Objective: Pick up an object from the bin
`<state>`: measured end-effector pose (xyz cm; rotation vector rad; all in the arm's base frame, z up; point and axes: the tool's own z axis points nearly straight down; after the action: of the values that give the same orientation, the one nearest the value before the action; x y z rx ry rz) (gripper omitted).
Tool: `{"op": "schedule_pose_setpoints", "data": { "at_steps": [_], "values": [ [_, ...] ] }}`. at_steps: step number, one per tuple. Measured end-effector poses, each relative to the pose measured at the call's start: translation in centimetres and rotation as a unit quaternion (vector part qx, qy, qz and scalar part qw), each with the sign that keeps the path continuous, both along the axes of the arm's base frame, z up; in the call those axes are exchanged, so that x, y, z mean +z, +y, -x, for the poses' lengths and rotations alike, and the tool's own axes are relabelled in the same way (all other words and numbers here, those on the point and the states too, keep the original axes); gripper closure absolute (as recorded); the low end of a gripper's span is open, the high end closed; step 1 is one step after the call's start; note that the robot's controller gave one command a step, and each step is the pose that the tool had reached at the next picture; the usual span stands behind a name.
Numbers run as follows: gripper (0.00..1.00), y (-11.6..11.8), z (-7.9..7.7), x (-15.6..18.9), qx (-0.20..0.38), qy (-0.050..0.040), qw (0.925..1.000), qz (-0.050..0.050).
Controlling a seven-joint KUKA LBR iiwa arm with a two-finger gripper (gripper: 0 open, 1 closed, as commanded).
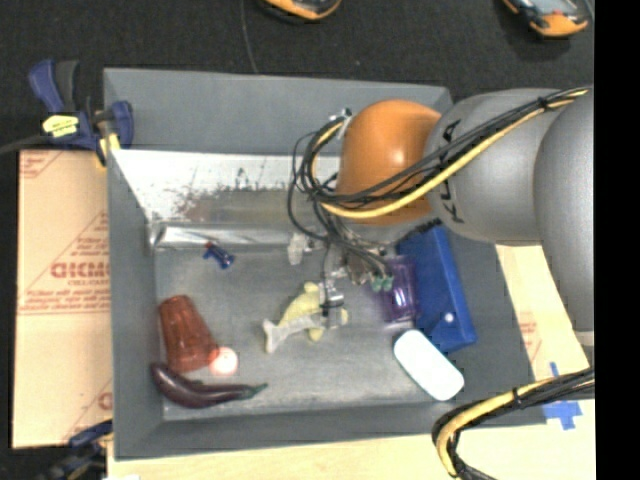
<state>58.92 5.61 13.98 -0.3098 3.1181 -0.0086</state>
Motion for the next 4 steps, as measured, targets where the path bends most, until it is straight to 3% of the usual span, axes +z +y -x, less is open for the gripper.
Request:
{"op": "schedule_pose_setpoints", "data": {
  "at_steps": [1,2,4],
  "values": [
    [0.0,-1.7,-1.5,-5.7,0.079,-0.0051,0.9968,0.001],
    [1.0,-3.2,-0.5,-6.7,0.015,-0.0077,0.9999,-0.002],
    [1.0,-3.3,-0.1,-5.4,0.015,-0.0026,0.9999,-0.001]
  ]
}}
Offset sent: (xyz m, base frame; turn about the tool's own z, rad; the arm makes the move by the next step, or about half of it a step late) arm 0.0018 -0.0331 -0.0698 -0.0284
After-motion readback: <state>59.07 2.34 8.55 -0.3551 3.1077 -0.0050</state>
